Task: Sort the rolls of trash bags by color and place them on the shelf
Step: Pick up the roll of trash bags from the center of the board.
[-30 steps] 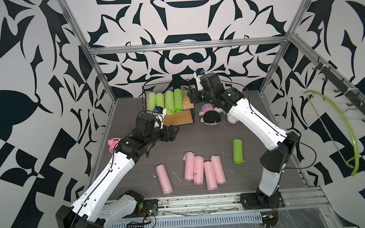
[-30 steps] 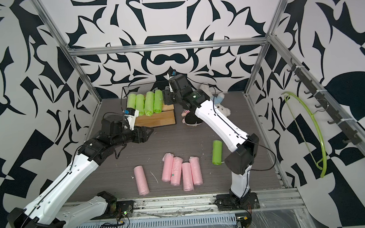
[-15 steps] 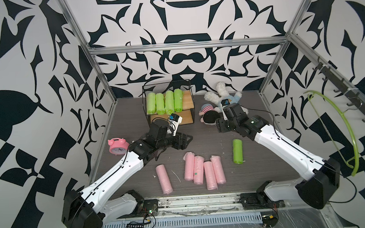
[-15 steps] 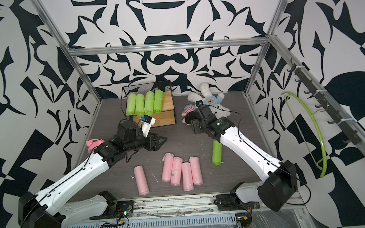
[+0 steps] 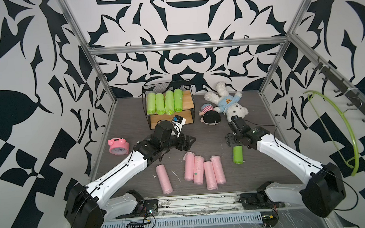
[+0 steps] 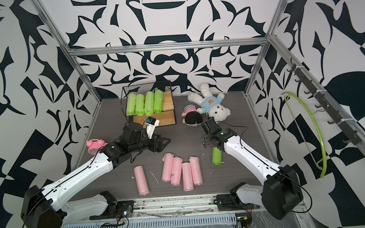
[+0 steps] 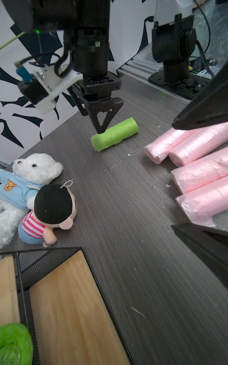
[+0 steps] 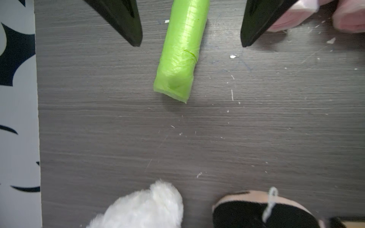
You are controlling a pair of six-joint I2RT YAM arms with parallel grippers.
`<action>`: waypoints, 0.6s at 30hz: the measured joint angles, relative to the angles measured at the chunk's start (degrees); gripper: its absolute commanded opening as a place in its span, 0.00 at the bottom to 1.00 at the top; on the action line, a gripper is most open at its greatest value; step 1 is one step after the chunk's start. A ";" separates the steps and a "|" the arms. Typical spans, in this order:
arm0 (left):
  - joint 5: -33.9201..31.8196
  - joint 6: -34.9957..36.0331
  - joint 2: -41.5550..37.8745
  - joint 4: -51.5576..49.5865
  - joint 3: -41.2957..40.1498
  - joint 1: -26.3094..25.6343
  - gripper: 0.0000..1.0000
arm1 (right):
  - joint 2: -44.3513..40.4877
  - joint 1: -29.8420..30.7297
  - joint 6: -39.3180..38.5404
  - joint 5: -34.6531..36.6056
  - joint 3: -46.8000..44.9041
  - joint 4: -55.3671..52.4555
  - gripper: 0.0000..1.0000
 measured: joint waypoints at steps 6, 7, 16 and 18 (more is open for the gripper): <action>0.11 -0.42 0.11 1.07 0.00 0.00 0.81 | 1.38 -3.50 2.99 -0.79 -5.31 1.07 0.83; 0.11 -0.48 0.22 1.20 0.00 -0.02 0.81 | 1.38 -4.13 3.43 -1.51 -6.34 1.46 0.83; 1.03 -1.57 1.27 2.47 -0.42 -0.11 0.81 | 5.99 -5.90 7.08 -7.69 -10.36 7.65 0.82; 1.25 -1.57 1.57 2.51 -0.42 -0.11 0.81 | 6.97 -5.90 7.45 -8.11 -10.51 8.68 0.82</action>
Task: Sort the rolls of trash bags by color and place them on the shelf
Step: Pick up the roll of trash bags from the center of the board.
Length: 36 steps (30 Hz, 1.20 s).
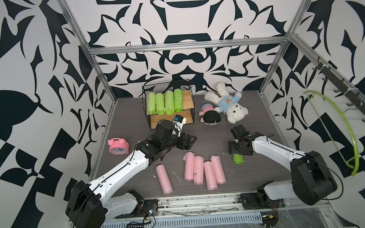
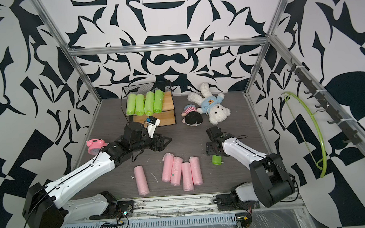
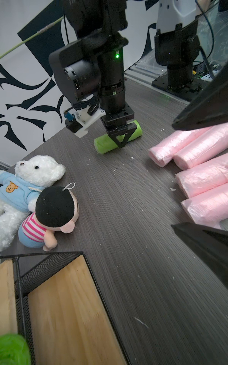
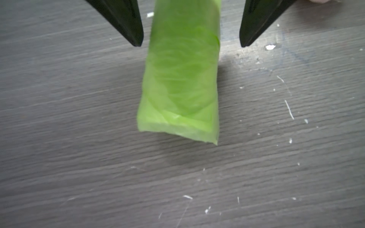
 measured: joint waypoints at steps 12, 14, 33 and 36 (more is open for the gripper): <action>0.85 -0.31 1.27 0.28 0.02 -0.07 0.80 | 4.15 0.00 1.01 -0.90 -1.53 4.52 0.69; 0.83 -0.31 1.27 0.11 0.02 -0.07 0.80 | 4.15 0.00 1.22 -0.87 -1.53 4.76 0.64; -0.02 0.26 1.49 -1.86 0.02 -0.07 0.82 | -10.64 5.95 -1.40 -2.12 4.83 1.16 0.48; 1.46 1.27 1.42 -1.95 0.02 -0.07 0.83 | -11.39 10.51 -1.77 -2.27 9.79 0.87 0.48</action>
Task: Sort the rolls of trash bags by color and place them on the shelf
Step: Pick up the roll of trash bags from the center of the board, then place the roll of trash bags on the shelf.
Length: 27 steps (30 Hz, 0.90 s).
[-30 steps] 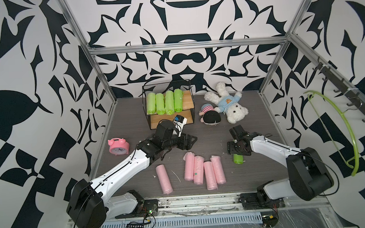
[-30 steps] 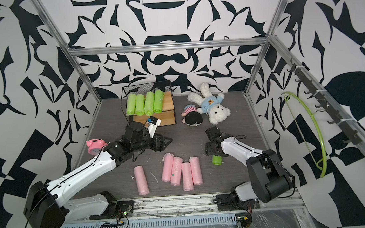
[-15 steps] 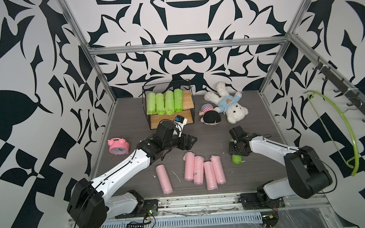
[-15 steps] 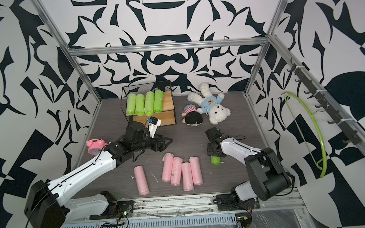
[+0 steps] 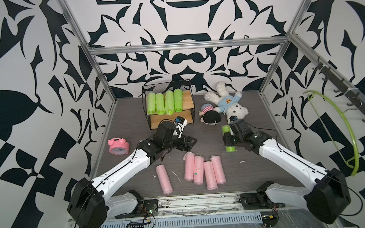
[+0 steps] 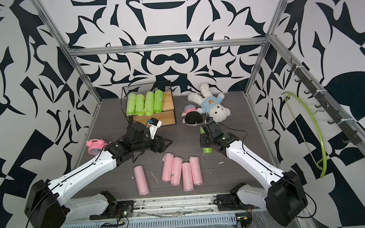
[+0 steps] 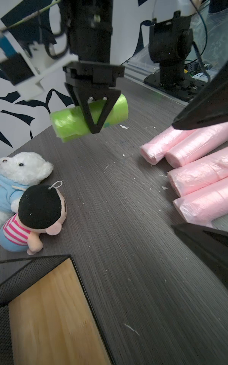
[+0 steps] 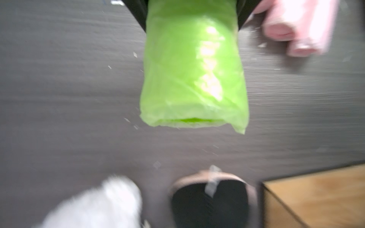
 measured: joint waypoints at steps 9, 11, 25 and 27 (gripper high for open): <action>0.00 3.72 -3.30 -7.74 1.51 2.82 0.84 | 4.35 10.38 -1.33 -0.07 13.75 0.22 0.48; -0.20 4.04 -4.28 -10.36 2.64 5.25 0.84 | 6.99 11.89 -1.75 -0.07 17.00 0.74 0.48; -3.41 4.90 -7.15 -19.98 11.78 14.84 0.84 | 26.56 14.27 -4.79 4.70 43.56 1.86 0.48; -3.72 4.87 -7.30 -20.15 12.33 14.84 0.84 | 29.55 14.19 -5.05 6.38 47.32 1.77 0.48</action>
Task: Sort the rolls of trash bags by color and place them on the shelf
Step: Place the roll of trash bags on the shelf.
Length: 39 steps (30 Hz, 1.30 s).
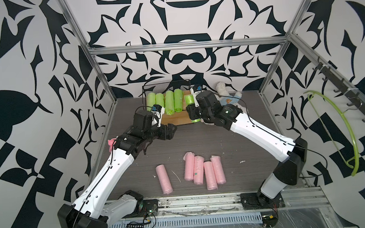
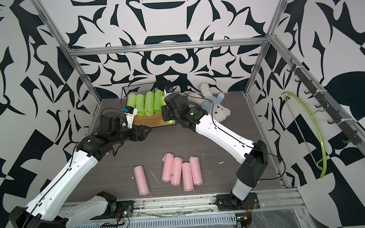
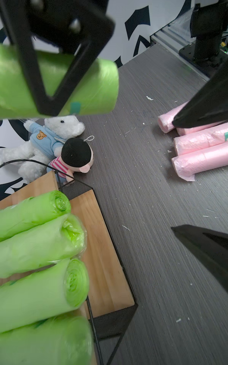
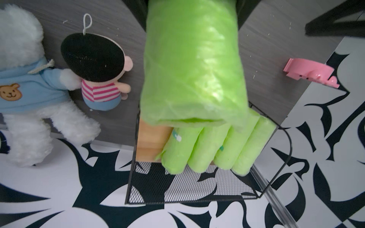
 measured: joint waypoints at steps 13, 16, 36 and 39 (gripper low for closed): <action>-0.44 -0.22 -0.83 -1.07 0.98 0.00 0.84 | 17.25 -4.11 0.37 5.16 19.50 -2.16 0.48; -0.44 -0.24 -0.83 -1.09 1.01 0.00 0.84 | 20.17 -4.76 0.76 5.95 22.21 -2.45 0.48; -0.44 -0.50 -2.49 -1.46 1.29 0.02 0.84 | 31.71 -4.79 2.99 8.04 32.24 -4.55 0.58; -0.42 -0.50 -2.60 -1.46 1.29 0.02 0.84 | 31.85 -4.85 3.04 8.33 33.59 -4.61 0.60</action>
